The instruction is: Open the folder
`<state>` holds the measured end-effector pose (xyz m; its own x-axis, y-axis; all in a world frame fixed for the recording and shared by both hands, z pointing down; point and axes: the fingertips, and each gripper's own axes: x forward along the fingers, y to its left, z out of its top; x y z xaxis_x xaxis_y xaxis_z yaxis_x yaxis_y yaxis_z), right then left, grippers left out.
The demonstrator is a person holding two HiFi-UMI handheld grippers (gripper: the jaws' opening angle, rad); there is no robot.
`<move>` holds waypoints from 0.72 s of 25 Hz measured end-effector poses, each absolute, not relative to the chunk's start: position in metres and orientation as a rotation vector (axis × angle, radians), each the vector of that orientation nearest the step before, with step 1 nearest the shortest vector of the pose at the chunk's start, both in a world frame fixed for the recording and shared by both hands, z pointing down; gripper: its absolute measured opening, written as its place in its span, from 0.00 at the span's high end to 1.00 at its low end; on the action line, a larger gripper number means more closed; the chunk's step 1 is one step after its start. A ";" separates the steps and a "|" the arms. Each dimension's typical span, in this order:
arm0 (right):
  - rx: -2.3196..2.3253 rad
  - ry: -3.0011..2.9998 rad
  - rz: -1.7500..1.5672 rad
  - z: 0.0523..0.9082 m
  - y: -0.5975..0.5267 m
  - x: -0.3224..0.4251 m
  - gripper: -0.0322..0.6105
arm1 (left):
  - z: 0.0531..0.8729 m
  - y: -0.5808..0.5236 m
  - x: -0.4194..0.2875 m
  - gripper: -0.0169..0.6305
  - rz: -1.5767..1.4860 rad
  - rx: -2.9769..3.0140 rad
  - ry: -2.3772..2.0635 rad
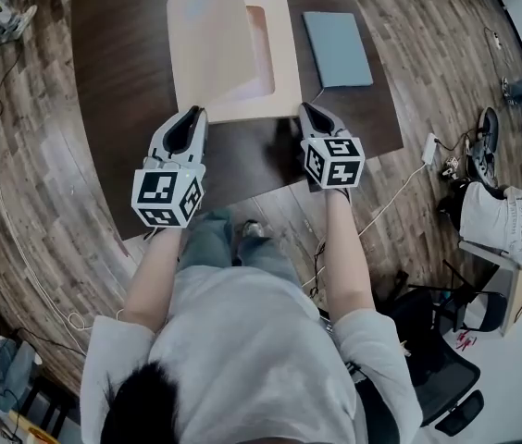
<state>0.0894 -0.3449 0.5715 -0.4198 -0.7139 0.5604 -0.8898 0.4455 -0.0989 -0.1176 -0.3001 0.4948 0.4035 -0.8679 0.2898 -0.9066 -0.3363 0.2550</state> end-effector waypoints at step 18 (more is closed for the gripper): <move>1.330 -2.224 0.485 0.570 -0.343 0.082 0.93 | 0.533 -0.267 -0.240 0.96 -0.154 1.686 -1.749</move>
